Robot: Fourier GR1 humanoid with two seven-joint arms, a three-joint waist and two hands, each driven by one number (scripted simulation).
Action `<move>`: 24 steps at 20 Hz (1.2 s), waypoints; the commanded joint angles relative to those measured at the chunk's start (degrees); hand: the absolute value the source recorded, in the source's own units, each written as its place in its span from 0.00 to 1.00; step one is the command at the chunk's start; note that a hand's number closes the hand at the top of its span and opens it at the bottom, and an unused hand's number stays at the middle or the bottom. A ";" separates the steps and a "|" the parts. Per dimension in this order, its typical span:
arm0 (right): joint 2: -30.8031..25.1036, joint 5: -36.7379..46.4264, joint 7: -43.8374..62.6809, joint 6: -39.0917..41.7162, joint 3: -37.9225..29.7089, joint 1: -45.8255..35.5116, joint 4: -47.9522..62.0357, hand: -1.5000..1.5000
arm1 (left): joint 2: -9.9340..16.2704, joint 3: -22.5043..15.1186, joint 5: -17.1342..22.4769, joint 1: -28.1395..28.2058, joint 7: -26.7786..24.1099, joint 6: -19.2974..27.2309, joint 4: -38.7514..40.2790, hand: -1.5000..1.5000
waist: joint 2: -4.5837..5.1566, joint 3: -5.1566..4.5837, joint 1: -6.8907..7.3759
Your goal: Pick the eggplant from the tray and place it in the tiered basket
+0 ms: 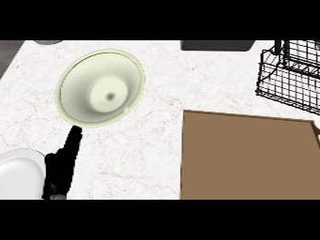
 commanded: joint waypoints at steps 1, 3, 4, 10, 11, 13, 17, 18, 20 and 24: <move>-0.25 2.88 -0.61 -4.43 6.59 -7.45 8.22 1.00 | -0.28 1.25 0.48 -2.34 0.88 -0.68 1.56 0.50 | 0.33 -0.09 0.63; -0.52 2.71 -2.28 -5.11 6.71 -8.25 11.15 1.00 | 0.46 2.74 0.80 -2.02 -0.29 -1.48 3.54 0.50 | 0.21 -0.09 0.14; 0.14 4.45 -0.92 -6.06 9.65 -12.39 12.98 1.00 | -1.10 -0.86 -1.12 -1.12 1.83 -0.42 0.66 0.50 | 0.37 -0.07 0.96; 3.13 8.75 -6.80 -10.09 15.32 -16.77 20.64 1.00 | -1.36 1.35 -0.72 -1.36 -1.27 -0.85 4.64 0.50 | 0.43 -0.08 0.81; 2.33 9.47 -9.40 -10.86 15.30 -16.84 23.99 1.00 | -1.74 1.20 -0.89 -1.65 -2.48 -1.08 5.75 0.50 | 0.50 -0.07 0.79; 4.94 10.53 -8.73 -11.86 17.20 -18.83 24.87 1.00 | -0.56 2.37 0.14 -2.55 -1.51 -2.50 5.30 0.50 | 0.44 -0.07 0.67; 8.45 14.64 -7.66 -17.69 20.07 -21.00 29.11 1.00 | -0.84 2.34 -0.50 -3.65 2.41 -1.05 1.65 0.50 | 0.47 -0.04 0.96; 7.05 14.19 -9.64 -18.13 18.82 -19.77 30.89 1.00 | 0.46 2.28 0.81 0.69 0.77 -3.78 0.86 0.50 | 0.38 -0.04 0.80; 10.85 14.16 -7.71 -21.13 18.77 -19.90 32.27 1.00 | 1.22 3.24 0.96 -2.74 3.55 -4.16 0.50 0.50 | 0.35 -0.04 0.50; 11.96 13.46 -10.01 -22.91 17.35 -22.68 38.44 1.00 | -0.34 2.88 -0.63 -2.02 1.99 -2.01 0.99 0.50 | 0.58 0.00 0.96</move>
